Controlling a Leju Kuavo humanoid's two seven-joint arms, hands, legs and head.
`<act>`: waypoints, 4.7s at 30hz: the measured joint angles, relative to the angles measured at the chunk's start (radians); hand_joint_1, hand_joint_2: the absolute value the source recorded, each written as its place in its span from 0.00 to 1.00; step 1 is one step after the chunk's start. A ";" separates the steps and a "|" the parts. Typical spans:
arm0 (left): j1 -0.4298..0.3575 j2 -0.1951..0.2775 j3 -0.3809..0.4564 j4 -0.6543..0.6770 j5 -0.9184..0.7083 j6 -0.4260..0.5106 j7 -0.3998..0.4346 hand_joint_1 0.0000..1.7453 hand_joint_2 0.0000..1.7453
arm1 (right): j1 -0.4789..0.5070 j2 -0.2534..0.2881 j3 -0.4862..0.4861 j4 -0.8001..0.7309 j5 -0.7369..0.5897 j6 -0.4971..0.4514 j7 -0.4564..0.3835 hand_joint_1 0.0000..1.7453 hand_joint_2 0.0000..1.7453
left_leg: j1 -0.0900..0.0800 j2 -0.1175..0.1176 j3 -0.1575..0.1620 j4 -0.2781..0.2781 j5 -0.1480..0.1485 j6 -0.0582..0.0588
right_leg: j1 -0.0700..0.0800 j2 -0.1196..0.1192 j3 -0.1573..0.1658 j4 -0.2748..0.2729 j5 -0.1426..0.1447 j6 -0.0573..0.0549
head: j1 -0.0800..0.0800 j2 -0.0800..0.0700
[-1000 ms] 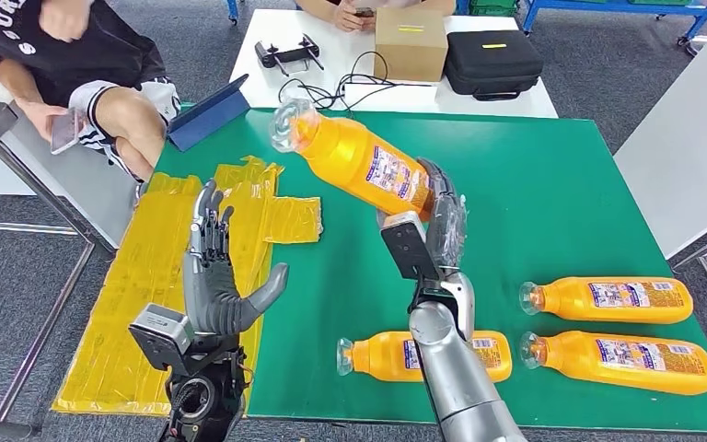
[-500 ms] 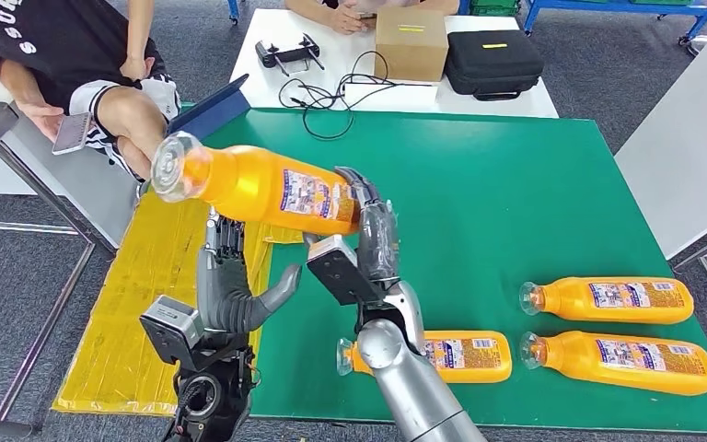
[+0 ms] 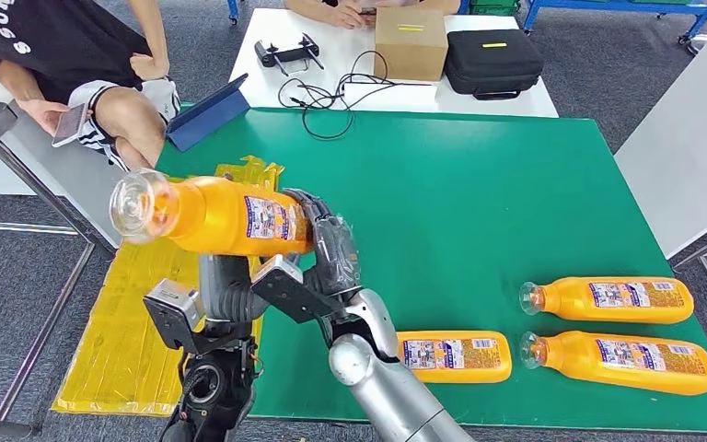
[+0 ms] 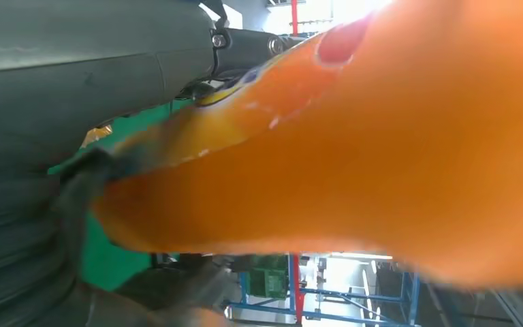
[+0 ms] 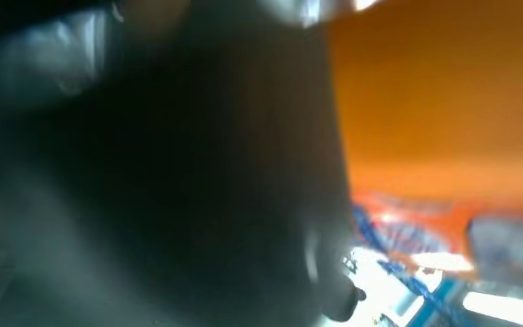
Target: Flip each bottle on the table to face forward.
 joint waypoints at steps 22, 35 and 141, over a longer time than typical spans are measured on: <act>0.001 0.000 0.053 0.029 0.051 0.023 -0.016 0.78 1.00 | -0.037 0.004 0.137 0.093 -0.014 0.051 0.087 1.00 1.00 | 0.000 0.000 0.000 0.000 0.000 0.000 | 0.000 0.000 -0.001 0.000 0.000 0.000 | 0.000 0.000; 0.002 0.000 0.087 0.035 0.055 0.047 -0.035 1.00 1.00 | -0.078 -0.001 0.214 0.136 -0.124 0.049 0.065 1.00 1.00 | 0.000 0.000 0.000 0.000 0.000 0.000 | 0.000 0.000 -0.001 0.000 0.000 0.000 | 0.000 0.000; -0.242 0.153 0.395 0.346 -0.439 0.022 -0.123 0.00 1.00 | 0.363 -0.366 -0.681 -0.638 0.574 0.351 0.028 0.00 1.00 | -0.003 0.000 -0.001 0.000 0.000 0.001 | -0.003 0.001 0.000 0.000 0.000 0.001 | -0.001 0.000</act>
